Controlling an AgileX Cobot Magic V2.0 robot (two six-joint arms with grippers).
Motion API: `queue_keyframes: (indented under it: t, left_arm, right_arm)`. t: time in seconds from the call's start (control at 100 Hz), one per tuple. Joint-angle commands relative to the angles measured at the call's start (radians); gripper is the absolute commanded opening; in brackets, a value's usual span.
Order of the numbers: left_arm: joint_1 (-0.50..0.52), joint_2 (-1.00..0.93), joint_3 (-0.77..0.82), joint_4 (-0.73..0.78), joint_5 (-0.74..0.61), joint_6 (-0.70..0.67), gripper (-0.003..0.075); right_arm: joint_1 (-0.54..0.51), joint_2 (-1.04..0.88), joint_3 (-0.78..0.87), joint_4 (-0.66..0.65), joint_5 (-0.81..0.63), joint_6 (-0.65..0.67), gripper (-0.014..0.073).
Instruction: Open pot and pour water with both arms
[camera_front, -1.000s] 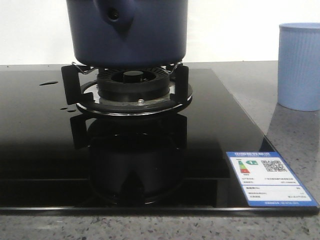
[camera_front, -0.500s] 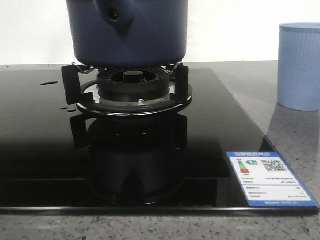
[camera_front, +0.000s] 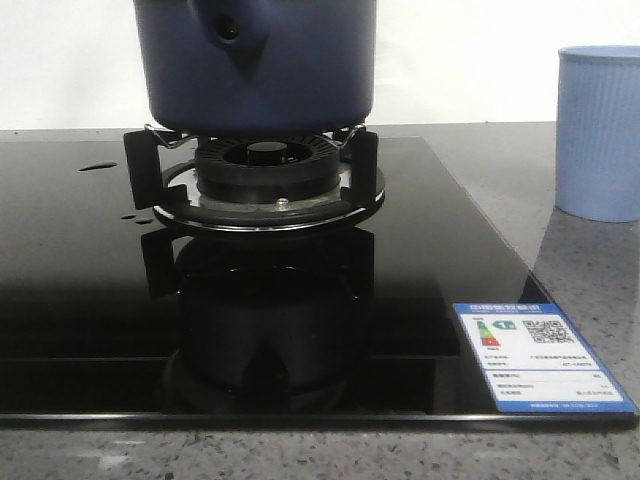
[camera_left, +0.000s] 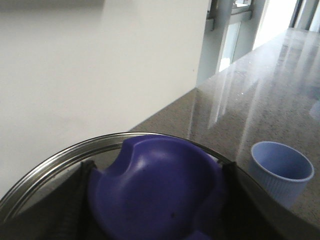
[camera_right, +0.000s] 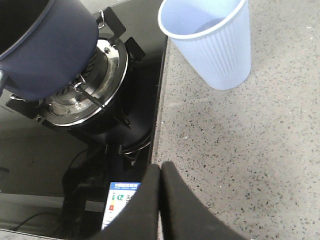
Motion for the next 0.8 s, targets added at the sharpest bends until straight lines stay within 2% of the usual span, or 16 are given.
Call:
queue_keyframes:
  t: [0.0,0.11,0.28,0.36,0.65,0.79]
  left_arm:
    - [0.034,-0.095,-0.043,-0.09,0.03,-0.001,0.03]
    - [0.083,-0.156,-0.039,-0.05,0.03,-0.014,0.03]
    - [0.154,-0.239,-0.037,0.112,0.03,-0.145,0.03]
    - [0.184,-0.278,-0.016,0.126,0.028,-0.168,0.03]
    - [0.285,-0.463,0.244,0.092,-0.075,-0.168,0.03]
    - [0.297,-0.564,0.358,0.082,-0.146,-0.166,0.0299]
  right_arm:
    - [-0.004,0.015,-0.031,0.021,-0.061,-0.014,-0.0068]
    - [-0.004,0.015,-0.031,0.021,-0.061,-0.014,-0.0068]
    - [-0.004,0.015,-0.031,0.021,-0.072,-0.014,-0.0068]
    - [-0.004,0.015,-0.031,0.021,-0.075,-0.014,-0.0068]
    - [-0.004,0.015,-0.031,0.021,-0.095,-0.017,-0.0068]
    - [-0.004,0.015,-0.031,0.021,-0.14,-0.03,-0.0068]
